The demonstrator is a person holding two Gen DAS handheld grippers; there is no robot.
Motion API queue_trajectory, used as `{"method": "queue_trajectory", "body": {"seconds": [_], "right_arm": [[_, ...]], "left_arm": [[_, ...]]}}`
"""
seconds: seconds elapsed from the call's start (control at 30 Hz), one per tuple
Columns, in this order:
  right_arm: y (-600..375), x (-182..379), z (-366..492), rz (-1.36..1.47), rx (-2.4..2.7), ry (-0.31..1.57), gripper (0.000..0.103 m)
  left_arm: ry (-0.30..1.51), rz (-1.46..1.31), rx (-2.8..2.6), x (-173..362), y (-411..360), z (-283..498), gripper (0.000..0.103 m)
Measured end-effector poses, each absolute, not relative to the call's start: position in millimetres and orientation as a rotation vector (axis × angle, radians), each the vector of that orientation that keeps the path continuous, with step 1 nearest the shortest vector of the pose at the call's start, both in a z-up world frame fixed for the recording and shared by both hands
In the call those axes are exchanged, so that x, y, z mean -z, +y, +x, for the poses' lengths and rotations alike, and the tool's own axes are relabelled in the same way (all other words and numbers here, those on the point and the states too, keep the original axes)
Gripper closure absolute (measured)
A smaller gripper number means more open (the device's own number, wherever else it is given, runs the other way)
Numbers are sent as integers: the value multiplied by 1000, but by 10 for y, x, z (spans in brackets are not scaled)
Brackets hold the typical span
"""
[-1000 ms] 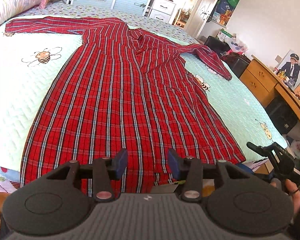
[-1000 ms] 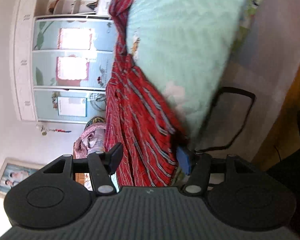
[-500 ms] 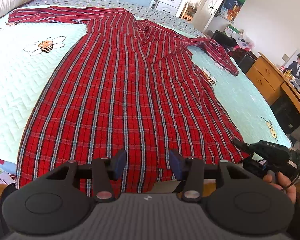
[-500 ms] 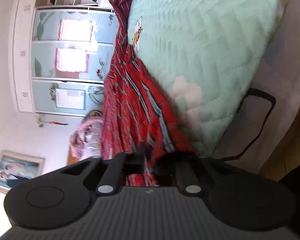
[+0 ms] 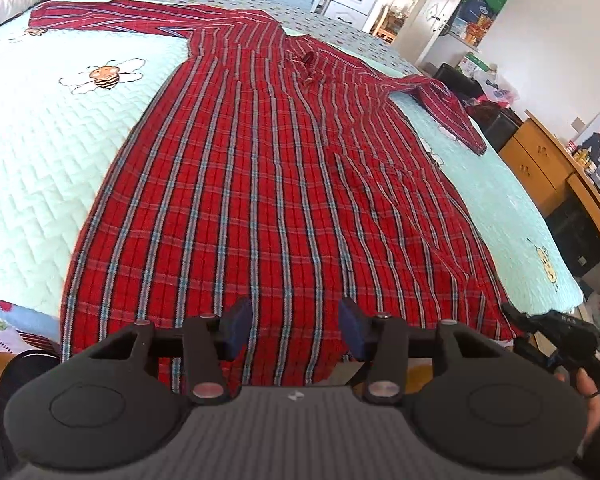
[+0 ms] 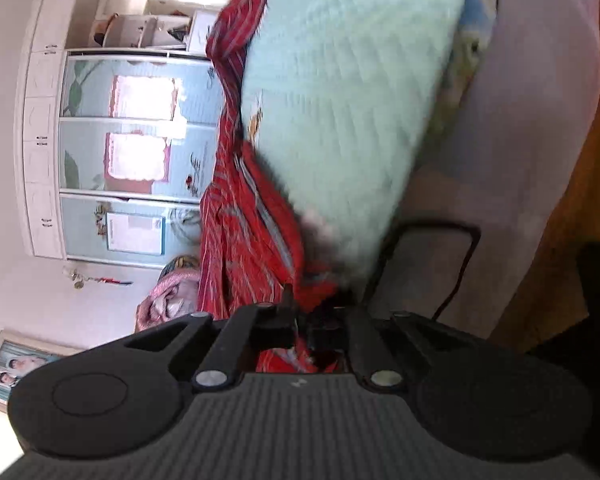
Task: Fold clothes
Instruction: 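Grasp the shirt hem with the right gripper and lift it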
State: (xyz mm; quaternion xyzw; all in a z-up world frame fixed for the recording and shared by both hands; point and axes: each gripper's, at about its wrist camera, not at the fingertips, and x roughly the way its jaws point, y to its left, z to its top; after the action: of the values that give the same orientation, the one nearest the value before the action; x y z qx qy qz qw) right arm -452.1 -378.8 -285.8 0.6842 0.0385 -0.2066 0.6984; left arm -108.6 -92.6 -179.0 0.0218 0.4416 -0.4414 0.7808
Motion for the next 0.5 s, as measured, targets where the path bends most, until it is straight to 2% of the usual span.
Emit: {"method": "queue_trajectory", "body": {"seconds": [0.03, 0.07, 0.23, 0.27, 0.33, 0.37, 0.5], "right_arm": [[-3790, 2826, -4470, 1518, 452, 98, 67], [-3778, 2798, -4412, 1504, 440, 115, 49], [-3699, 2694, -4085, 1430, 378, 226, 47], [-3694, 2686, -4049, 1421, 372, 231, 51], [-3706, 2706, -4002, 1423, 360, 237, 91], [-3715, 2719, -4007, 1431, 369, 238, 100], [-3726, 2677, -4238, 1433, 419, 169, 101]], "left_arm": [[955, 48, 953, 1795, -931, -1089, 53], [957, 48, 951, 1799, -935, -1088, 53], [957, 49, 948, 1797, -936, -1115, 53], [958, 52, 948, 1803, -938, -1123, 53], [965, 58, 946, 1822, -941, -1133, 53], [967, 59, 944, 1829, -943, -1132, 53], [960, 53, 936, 1808, -913, -1101, 53]]}}
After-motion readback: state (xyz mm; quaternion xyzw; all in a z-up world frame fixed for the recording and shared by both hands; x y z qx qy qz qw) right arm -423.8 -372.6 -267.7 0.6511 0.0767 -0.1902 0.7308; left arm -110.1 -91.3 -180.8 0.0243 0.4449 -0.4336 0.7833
